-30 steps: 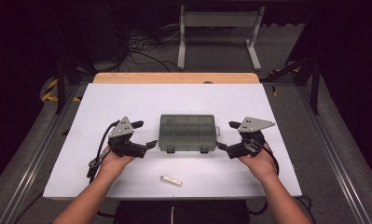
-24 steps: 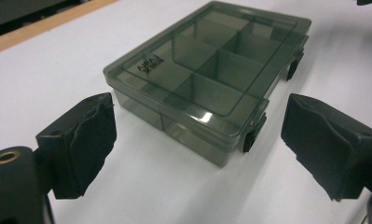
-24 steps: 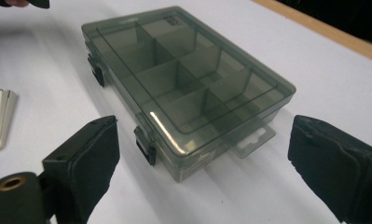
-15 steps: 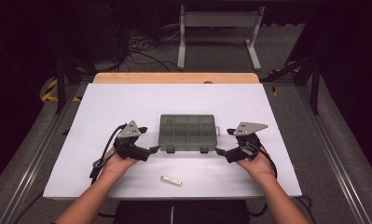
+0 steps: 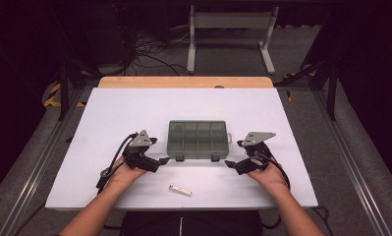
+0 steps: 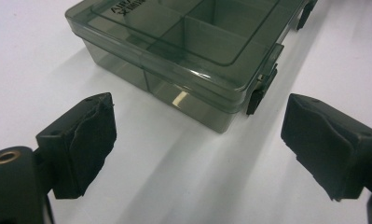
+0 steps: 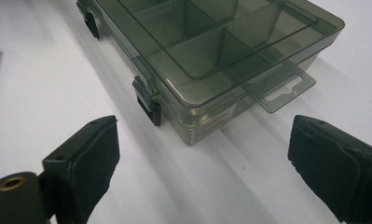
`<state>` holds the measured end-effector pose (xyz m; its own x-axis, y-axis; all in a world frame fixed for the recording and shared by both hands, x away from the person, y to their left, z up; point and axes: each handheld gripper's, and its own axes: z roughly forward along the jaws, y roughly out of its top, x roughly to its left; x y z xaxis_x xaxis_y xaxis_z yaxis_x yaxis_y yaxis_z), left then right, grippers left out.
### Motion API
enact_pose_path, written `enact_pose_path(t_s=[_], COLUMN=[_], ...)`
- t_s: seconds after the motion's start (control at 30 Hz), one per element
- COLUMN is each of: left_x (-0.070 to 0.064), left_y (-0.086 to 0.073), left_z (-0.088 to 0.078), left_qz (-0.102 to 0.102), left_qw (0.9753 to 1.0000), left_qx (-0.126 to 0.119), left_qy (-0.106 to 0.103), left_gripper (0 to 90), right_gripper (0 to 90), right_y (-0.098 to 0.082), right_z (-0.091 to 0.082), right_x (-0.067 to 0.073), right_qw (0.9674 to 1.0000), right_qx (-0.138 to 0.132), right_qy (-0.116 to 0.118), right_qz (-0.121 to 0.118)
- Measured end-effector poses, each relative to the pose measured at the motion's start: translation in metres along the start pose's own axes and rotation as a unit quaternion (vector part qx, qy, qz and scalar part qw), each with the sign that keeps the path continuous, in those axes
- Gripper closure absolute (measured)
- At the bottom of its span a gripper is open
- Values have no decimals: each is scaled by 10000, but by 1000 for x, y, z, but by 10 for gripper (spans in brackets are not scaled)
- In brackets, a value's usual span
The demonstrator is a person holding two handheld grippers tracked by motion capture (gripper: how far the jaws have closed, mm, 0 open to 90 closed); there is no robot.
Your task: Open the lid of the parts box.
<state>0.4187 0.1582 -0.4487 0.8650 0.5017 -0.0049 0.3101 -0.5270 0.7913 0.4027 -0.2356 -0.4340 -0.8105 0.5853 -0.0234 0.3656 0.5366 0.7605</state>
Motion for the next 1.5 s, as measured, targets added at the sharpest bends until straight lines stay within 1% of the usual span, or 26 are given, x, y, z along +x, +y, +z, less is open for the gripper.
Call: enact_pose_path(t_s=[0.03, 0.1, 0.2, 0.33, 0.47, 0.6, 0.63, 0.77, 0.87, 0.9, 0.93, 0.97, 1.03, 1.17, 1.5], left_x=[-1, -1, -1, -1, 1, 0, 0, 0, 1, 1, 0, 0, -1, -2, -4], left_y=[0, 0, 0, 0, 0, 0, 0, -1, -1, -1, -1, -1, 0, 0, 1], left_z=[1, 1, 1, 1, 3, 4, 4, 5, 5, 5, 6, 6, 6, 5, 5], left_qz=[-6, 19, 19, -5, -10, -11, 7, 39, 33, 53, 47, 47, 110, 170, 192], left_qw=[10000, 10000, 10000, 9999, 9999, 9997, 9997, 9995, 9995, 9995, 9993, 9993, 9993, 9993, 9993], left_qx=[17, 37, 29, 22, 65, 97, 102, 162, 160, 159, 168, 168, 181, 142, 125], left_qy=[-37, -33, -44, -98, -154, -222, -241, -272, -286, -286, -332, -332, -318, -314, -299], left_gripper=[130, 154, 249, 336, 395, 480, 498, 551, 591, 591, 609, 617, 626, 654, 681], right_gripper=[126, 179, 274, 383, 464, 499, 524, 552, 564, 569, 577, 577, 591, 605, 617], right_y=[0, 1, 1, 0, 0, 0, 0, 0, 0, 0, 0, 0, 0, 0, -1], right_z=[1, 1, -1, -2, 0, 3, 5, 7, 7, 8, 8, 8, 8, 9, 8], right_x=[0, 1, 0, -2, -3, -3, -2, -1, -2, -2, -2, -2, -2, -2, -2], right_qw=[10000, 10000, 10000, 9999, 9999, 9999, 9999, 9999, 9999, 9999, 9998, 9998, 9998, 9998, 9998], right_qx=[6, 6, -60, -98, -90, -39, 22, 57, 61, 68, 74, 74, 82, 87, 52], right_qy=[0, 7, 23, 42, 76, 92, 106, 112, 120, 128, 133, 133, 148, 150, 160], right_qz=[-18, -48, -58, -43, -30, -48, -78, -92, -88, -90, -94, -94, -80, -79, -58])
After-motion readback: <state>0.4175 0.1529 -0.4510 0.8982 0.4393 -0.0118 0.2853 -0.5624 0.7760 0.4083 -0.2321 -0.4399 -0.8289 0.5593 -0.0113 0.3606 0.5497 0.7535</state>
